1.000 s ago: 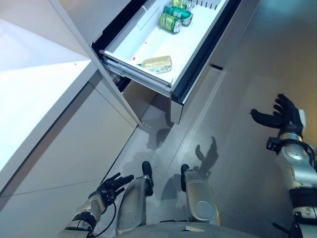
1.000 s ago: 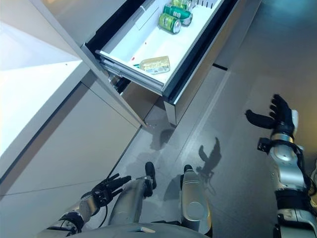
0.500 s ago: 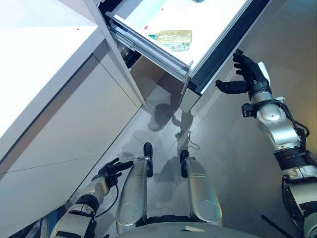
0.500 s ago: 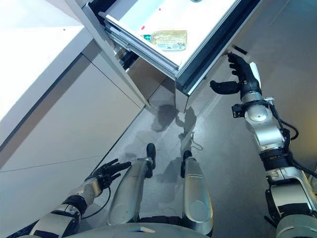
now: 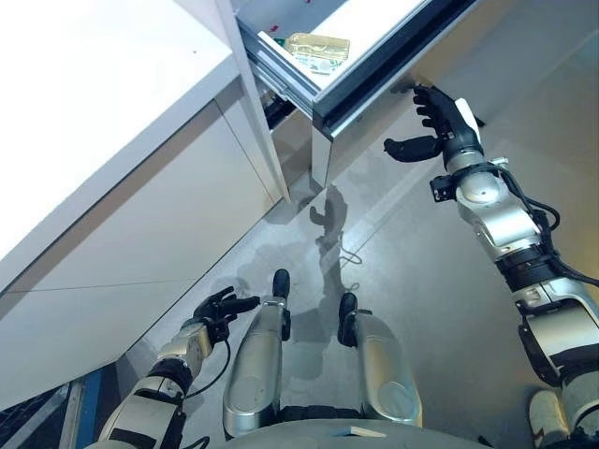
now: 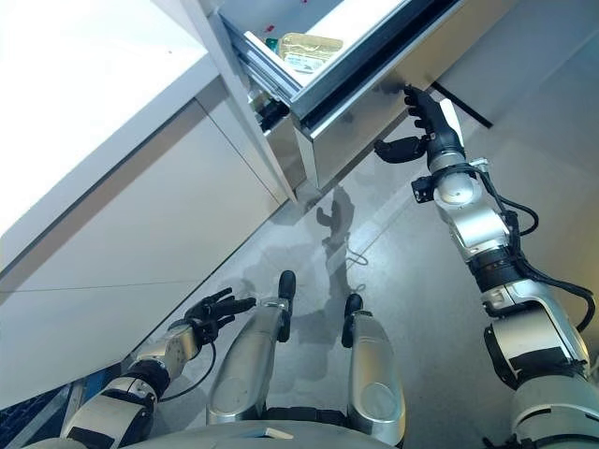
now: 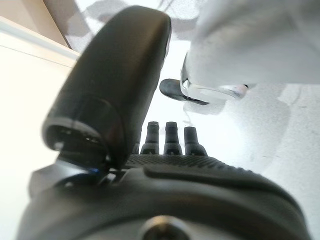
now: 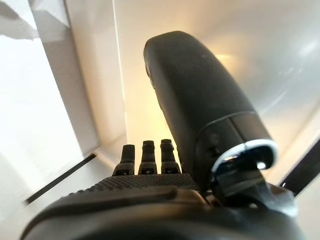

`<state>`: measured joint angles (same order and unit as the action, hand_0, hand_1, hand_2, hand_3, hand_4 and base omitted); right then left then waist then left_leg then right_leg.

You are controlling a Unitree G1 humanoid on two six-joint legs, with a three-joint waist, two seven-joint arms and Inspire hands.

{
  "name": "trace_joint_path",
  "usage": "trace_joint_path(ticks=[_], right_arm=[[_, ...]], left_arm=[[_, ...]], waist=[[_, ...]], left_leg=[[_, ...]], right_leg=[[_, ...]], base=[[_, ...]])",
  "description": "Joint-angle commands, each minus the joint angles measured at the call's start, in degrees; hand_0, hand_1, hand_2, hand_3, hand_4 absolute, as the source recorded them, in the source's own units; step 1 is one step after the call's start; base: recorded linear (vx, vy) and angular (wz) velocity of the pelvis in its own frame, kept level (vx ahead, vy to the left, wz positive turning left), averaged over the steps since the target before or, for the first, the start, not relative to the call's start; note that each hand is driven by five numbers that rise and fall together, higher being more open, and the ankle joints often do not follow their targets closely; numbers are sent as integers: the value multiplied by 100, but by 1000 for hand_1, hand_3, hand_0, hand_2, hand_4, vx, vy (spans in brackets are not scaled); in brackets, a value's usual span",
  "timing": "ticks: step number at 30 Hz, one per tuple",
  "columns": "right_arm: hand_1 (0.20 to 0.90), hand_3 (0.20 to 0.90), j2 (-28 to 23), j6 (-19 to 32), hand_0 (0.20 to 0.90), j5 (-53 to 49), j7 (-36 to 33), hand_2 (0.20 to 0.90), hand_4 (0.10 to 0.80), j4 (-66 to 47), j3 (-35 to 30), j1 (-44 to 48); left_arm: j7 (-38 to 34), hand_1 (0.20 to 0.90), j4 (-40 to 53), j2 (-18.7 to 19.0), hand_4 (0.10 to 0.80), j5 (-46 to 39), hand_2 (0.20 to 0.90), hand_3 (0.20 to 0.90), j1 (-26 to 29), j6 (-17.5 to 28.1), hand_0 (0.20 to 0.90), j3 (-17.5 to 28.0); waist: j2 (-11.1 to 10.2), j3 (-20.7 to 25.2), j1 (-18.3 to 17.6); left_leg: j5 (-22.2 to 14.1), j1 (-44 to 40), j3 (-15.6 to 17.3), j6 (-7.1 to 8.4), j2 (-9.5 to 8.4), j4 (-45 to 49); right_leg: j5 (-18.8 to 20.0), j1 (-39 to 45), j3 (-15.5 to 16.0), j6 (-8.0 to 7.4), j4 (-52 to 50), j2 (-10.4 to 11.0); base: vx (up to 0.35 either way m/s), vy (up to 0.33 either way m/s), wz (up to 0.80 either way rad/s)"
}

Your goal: Put drinks into fridge and close the fridge

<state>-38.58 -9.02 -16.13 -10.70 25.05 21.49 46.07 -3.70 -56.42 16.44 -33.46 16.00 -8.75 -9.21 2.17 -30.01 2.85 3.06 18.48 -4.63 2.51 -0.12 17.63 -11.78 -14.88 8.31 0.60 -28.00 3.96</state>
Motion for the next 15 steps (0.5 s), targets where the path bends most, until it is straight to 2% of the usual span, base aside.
trace_joint_path(ticks=[1,9,15], right_arm=[[900,900,661,833,900,-157,120,900,800,-576,400,1912],[900,900,1143,841,900,-192,-104,900,800,-303,718,2423],[900,900,1092,901,900,-176,-426,900,800,-122,720,2469]], left_arm=[[111,900,341,311,800,322,900,900,-215,3,900,-371],[399,900,288,368,800,231,900,900,-279,-117,900,-457],[904,900,107,269,800,167,900,900,-549,-116,900,-469]], waist=[[-270,499,461],[-390,624,802],[-537,909,875]], left_leg=[[-1105,-230,373,-453,-269,591],[-1015,-504,167,-424,-329,252],[-977,-824,137,-408,-373,-46]], right_leg=[[367,373,-8,205,736,-135],[397,758,217,213,1094,-117],[561,1177,292,129,1633,-70]], base=[[66,24,21],[52,15,20],[68,25,15]])
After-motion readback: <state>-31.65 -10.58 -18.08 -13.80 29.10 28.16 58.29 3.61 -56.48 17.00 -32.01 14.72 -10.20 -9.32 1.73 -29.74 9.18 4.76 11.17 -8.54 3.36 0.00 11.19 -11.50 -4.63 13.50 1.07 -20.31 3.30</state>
